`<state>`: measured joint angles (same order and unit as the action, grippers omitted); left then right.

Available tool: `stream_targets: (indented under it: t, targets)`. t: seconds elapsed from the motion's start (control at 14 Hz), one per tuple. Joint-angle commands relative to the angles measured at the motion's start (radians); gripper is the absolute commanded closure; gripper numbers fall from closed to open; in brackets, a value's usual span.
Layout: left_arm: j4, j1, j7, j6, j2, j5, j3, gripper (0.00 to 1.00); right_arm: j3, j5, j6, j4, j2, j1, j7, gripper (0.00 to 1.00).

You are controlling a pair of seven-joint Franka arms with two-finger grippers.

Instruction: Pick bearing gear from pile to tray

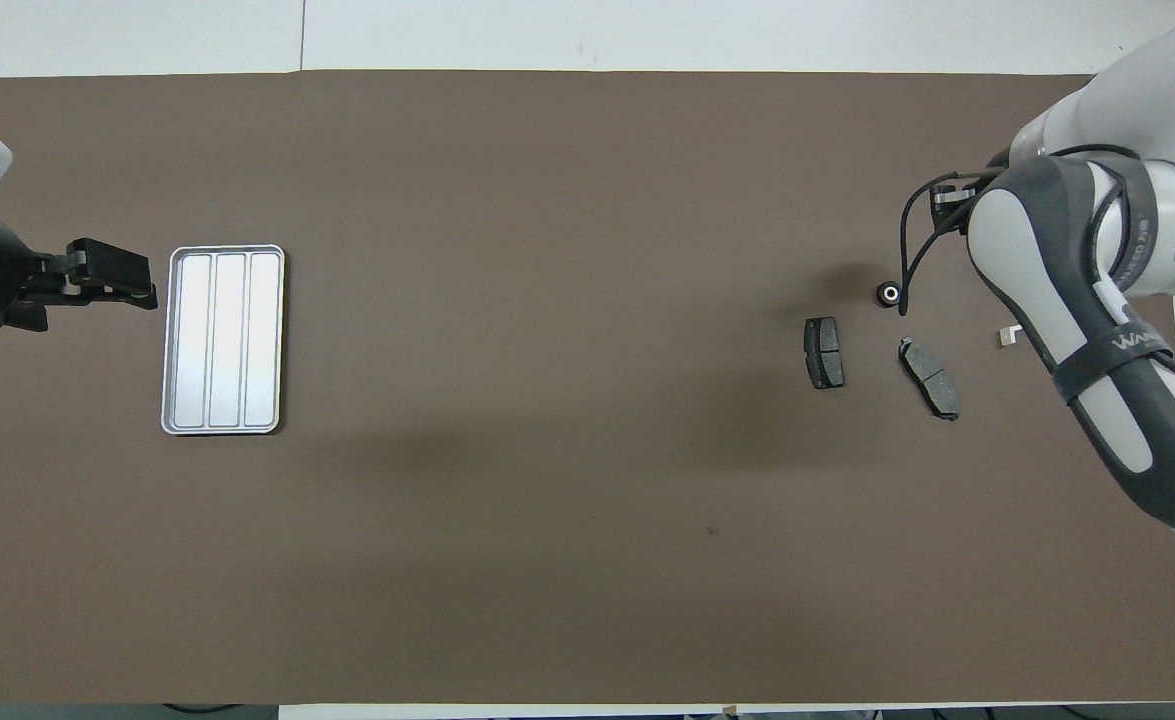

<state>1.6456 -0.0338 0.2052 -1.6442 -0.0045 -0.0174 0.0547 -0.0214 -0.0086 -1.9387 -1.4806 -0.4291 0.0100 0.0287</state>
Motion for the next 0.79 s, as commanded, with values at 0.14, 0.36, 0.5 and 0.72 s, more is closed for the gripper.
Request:
stream_targets:
  t: [0.14, 0.36, 0.5, 0.72]
  targets:
    - [0.011, -0.003, -0.003, 0.012, -0.02, 0.011, -0.004, 0.0, -0.003, 0.004, 0.084, 0.135, -0.023, -0.227, 0.316, 1.0]
    - [0.011, -0.003, -0.001, 0.014, -0.02, 0.011, -0.004, 0.0, -0.003, 0.004, 0.038, 0.132, -0.02, -0.367, 0.515, 1.0]
    - [0.013, -0.003, -0.001, 0.014, -0.02, 0.011, -0.004, 0.0, -0.003, 0.004, 0.011, 0.102, -0.023, -0.439, 0.612, 1.0]
    - [0.011, -0.003, -0.001, 0.012, -0.02, 0.011, -0.004, 0.0, -0.006, 0.019, -0.077, 0.018, -0.03, -0.501, 0.672, 1.0]
